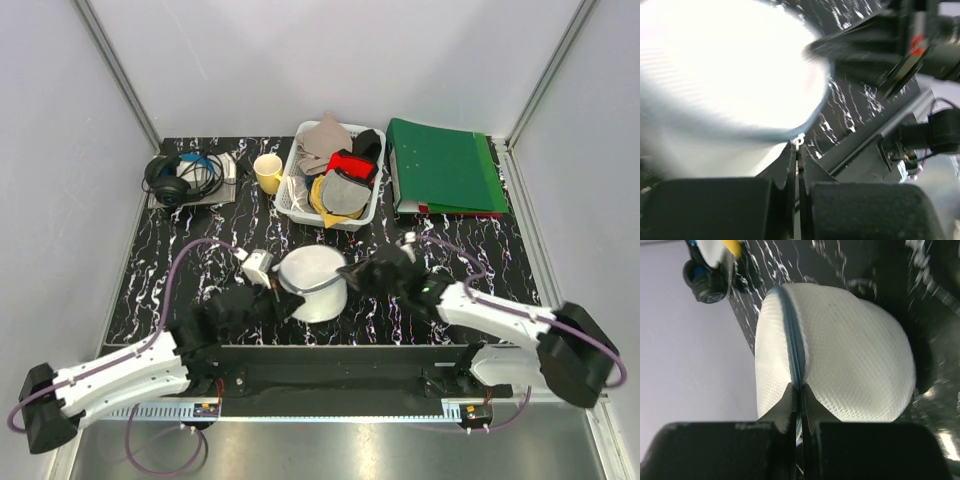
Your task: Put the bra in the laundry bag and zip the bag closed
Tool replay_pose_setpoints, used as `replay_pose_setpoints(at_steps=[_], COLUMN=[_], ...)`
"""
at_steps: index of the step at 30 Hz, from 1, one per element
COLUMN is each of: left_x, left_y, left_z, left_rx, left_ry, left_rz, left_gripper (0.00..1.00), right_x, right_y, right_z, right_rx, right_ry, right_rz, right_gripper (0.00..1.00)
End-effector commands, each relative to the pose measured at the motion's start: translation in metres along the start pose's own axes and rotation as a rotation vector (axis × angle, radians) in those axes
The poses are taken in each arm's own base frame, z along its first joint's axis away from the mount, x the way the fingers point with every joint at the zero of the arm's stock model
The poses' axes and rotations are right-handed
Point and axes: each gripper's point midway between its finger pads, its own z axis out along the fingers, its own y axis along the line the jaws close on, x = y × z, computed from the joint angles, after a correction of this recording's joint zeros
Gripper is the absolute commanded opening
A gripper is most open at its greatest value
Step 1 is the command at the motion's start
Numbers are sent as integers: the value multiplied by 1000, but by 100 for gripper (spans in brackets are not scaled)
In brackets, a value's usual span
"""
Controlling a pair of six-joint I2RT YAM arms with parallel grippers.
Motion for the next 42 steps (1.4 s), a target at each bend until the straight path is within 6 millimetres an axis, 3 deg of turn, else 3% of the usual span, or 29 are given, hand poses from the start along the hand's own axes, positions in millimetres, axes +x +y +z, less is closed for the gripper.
replay_pose_setpoints(at_steps=[1,2,3,5,6,8,9,10,11,12,13,14,16,19,20,22,24,27,28,32,37,42], left_x=[-31,-38,-43,-41,-51,-38,-45,-35,-40,-43,-40,-41,-42,-38,-37,-31,-30,-26,-24,-21,-15,-11], left_y=[33,31,27,16,-4,-34,-52,-58,-67,-71,-70,-71,-74,-78,-79,-83,-87,-92,-93,-100,-98,-91], left_z=[-28,-30,-30,-25,-20,-14,-12,-6,-4,-1,5,8,17,29,31,37,39,43,44,43,42,41], left_rx=[-205,-199,-180,-95,3,186,266,304,331,343,325,325,330,338,338,345,356,356,356,363,348,324], left_ry=[-39,-43,-51,-11,-42,41,24,88,86,78,83,77,65,63,65,76,79,91,95,104,115,122], left_rz=[-32,-30,-25,4,23,76,86,85,85,87,81,76,60,34,31,28,27,33,37,49,57,59], left_gripper=[0,0,0,0,0,0,0,0,0,0,0,0,0,0,0,0,0,0,0,0,0,0], right_x=[-39,-53,-41,-35,-29,-22,-15,-14,-15,-22,-24,-34,-38,-47,-51,-48,-36,-10,-5,-4,-3,-4], right_y=[11,13,19,15,25,22,39,30,24,35,22,19,12,-11,-8,-27,-40,-33,-18,-2,14,10], right_z=[-31,-32,-39,-34,-36,-21,-23,-19,-9,-5,-6,-6,-22,-40,-54,-72,-79,-81,-77,-63,-49,-60], right_rx=[-127,-143,-194,-195,-235,-222,-275,-213,-158,-140,-48,13,91,182,167,218,248,151,77,-8,-28,-38], right_ry=[48,51,146,226,279,360,416,452,465,420,416,351,318,192,130,126,144,187,179,135,124,112], right_rz=[-308,-338,-444,-507,-568,-599,-629,-609,-597,-605,-579,-565,-494,-406,-407,-404,-391,-304,-276,-181,-196,-161], right_gripper=[0,0,0,0,0,0,0,0,4,26,37,38,59,73,74,78,80,83,83,80,74,68])
